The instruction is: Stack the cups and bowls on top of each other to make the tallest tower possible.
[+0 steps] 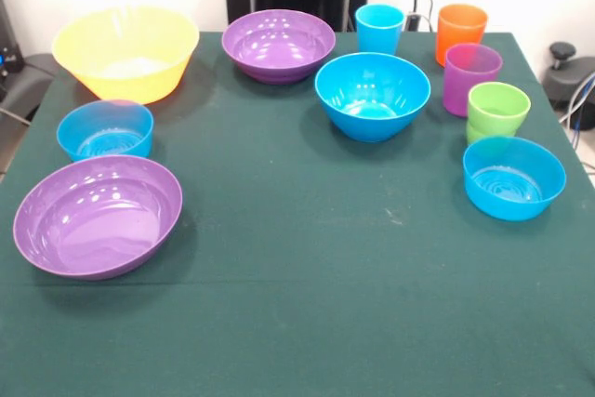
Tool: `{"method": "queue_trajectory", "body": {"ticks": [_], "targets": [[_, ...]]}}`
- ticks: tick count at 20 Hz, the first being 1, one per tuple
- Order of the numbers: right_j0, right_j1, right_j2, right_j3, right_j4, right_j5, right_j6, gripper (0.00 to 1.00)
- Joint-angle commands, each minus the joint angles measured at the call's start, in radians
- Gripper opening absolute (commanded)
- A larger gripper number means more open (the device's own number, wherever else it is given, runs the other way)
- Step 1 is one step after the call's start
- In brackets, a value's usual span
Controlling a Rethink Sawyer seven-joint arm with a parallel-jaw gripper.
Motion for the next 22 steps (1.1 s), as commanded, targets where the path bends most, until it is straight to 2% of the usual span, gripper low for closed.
{"method": "queue_trajectory", "body": {"ticks": [1,7,14,18,22], "targets": [[0.12,0.002,-0.005,0.175,-0.023,-0.024,0.188,1.0],[0.24,0.009,-0.008,0.185,-0.07,-0.068,0.37,1.0],[0.361,0.035,-0.005,0.173,-0.134,-0.096,0.538,1.0],[0.403,0.046,-0.006,0.169,-0.168,-0.104,0.595,1.0],[0.4,0.047,-0.02,0.185,-0.168,-0.127,0.573,1.0]]}}
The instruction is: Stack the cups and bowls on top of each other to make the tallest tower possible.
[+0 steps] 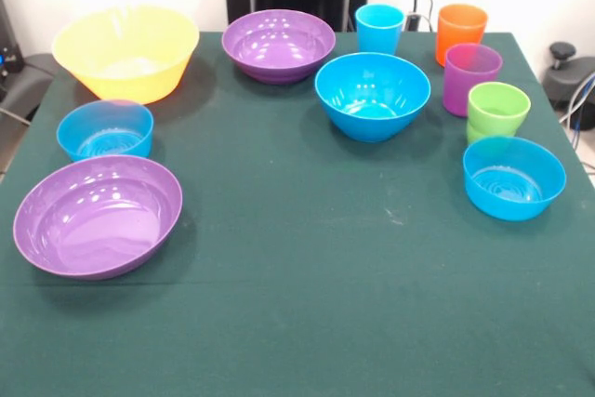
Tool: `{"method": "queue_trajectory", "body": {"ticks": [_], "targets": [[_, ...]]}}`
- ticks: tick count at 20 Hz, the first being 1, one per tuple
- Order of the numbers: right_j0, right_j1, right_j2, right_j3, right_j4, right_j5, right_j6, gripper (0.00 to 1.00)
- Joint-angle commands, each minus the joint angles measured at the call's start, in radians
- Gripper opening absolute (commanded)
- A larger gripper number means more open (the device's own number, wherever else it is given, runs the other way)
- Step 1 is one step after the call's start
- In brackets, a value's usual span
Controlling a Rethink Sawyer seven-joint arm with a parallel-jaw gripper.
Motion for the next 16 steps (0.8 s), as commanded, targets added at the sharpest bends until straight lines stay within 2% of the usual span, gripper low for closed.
{"method": "queue_trajectory", "body": {"ticks": [1,8,16], "targets": [[-0.001,0.062,-0.024,0.152,-0.097,-0.041,0.089,1.0],[-0.093,0.066,-0.044,0.169,-0.106,-0.061,-0.031,1.0],[-0.242,0.051,-0.023,0.207,-0.03,-0.093,-0.253,1.0]]}}
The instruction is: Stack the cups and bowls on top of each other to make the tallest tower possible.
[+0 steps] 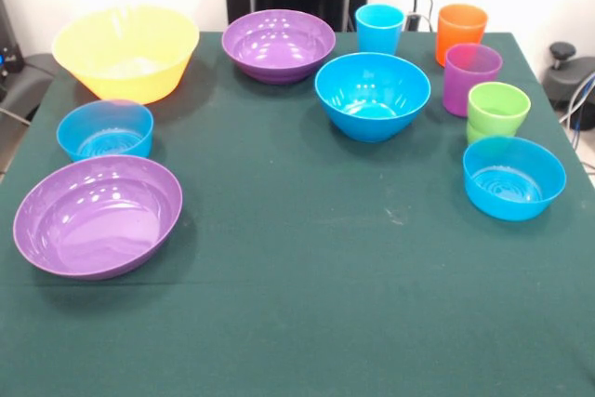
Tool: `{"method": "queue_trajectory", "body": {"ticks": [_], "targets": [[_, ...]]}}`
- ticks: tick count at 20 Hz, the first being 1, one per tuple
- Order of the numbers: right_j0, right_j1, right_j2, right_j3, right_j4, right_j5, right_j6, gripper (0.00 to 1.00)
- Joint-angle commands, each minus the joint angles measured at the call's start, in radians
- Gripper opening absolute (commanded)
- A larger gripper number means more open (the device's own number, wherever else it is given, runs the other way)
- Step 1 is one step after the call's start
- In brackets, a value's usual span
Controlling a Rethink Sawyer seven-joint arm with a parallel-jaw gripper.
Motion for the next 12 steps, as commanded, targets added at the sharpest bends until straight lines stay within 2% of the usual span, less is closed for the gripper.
{"method": "queue_trajectory", "body": {"ticks": [1,4,9,12], "targets": [[-0.111,0.047,-0.013,0.172,0.005,-0.054,-0.319,1.0],[-0.19,0.043,0.005,0.187,0.049,-0.06,-0.442,1.0],[-0.354,0.038,0.037,0.227,0.178,-0.045,-0.767,1.0],[-0.447,0.046,0.05,0.216,0.217,-0.007,-0.918,1.0]]}}
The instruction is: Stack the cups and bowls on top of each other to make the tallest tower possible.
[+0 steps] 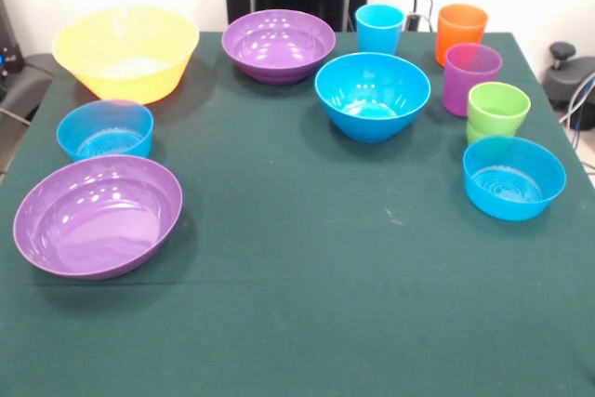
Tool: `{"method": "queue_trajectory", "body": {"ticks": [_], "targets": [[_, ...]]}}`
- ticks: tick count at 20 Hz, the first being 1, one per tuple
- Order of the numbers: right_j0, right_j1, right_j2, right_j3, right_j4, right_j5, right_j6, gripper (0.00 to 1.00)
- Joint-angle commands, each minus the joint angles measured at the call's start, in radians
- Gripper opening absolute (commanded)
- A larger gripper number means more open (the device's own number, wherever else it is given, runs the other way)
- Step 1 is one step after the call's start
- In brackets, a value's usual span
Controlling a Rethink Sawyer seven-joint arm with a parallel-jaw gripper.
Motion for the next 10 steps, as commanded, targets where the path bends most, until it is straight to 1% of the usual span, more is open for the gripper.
{"method": "queue_trajectory", "body": {"ticks": [1,4,7,10], "targets": [[-0.173,0.051,0.049,0.144,0.075,0.055,-0.743,1.0],[-0.251,0.068,0.065,0.097,0.077,0.123,-0.848,1.0],[-0.317,0.098,0.092,0.065,0.065,0.122,-0.922,1.0],[-0.36,0.118,0.113,0.037,0.055,0.138,-0.967,1.0]]}}
